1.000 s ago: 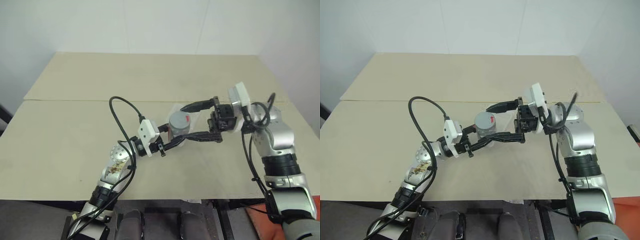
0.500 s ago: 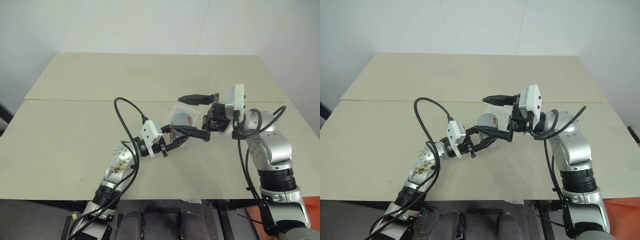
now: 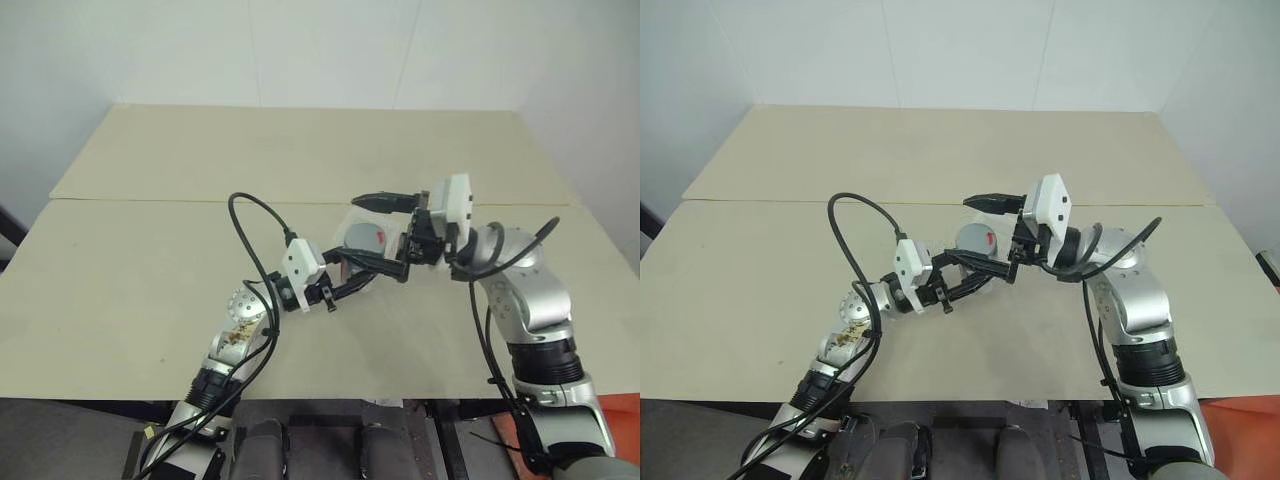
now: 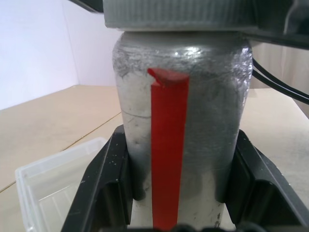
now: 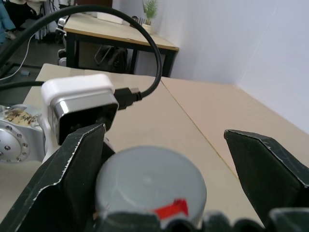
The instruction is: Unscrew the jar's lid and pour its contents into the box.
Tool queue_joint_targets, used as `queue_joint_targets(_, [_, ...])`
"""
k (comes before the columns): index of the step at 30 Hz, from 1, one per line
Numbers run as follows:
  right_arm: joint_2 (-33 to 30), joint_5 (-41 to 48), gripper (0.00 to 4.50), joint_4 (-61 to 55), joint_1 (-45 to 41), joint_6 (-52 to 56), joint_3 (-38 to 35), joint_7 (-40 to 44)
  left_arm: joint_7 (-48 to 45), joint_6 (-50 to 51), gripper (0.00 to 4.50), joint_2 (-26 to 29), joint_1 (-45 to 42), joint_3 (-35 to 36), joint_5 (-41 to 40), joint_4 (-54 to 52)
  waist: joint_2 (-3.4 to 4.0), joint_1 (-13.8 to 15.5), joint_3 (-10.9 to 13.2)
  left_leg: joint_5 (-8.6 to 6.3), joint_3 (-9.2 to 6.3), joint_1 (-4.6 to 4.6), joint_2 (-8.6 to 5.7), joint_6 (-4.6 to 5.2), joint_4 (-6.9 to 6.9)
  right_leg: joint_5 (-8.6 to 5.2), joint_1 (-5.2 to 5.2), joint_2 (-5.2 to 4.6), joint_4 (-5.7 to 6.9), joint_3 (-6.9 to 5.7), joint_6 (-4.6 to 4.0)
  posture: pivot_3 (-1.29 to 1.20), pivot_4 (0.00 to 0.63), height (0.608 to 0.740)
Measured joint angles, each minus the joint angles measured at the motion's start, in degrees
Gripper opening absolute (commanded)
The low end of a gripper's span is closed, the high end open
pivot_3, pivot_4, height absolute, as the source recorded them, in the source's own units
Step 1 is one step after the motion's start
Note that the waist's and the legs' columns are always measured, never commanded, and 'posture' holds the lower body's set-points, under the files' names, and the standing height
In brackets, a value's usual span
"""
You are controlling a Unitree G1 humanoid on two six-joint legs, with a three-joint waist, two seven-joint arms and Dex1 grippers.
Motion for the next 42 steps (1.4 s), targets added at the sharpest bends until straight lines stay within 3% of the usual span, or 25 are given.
queue_joint_targets(29, [-8.6,4.6,4.48,-8.1,10.5,1.7,-6.7,-0.5,-1.1,-0.5,2.02,0.8,0.9,1.3,-0.5,0.1,0.0,0.1,0.0,0.0,-0.02,0.01,0.0,0.0,0.0,0.0,0.02,0.0,0.0,0.01,0.0,0.0,0.15,0.74])
queue_joint_targets(42, [-0.5,1.1,4.48,-12.2,4.7,3.2,0.7,-9.1,-1.0,-1.2,2.02,0.0,0.6,0.8,-0.1,1.0,0.0,0.1,0.0,0.0,-0.03,0.0,-0.01,0.0,0.02,0.0,0.02,0.01,0.0,0.0,0.0,0.0,0.15,0.74])
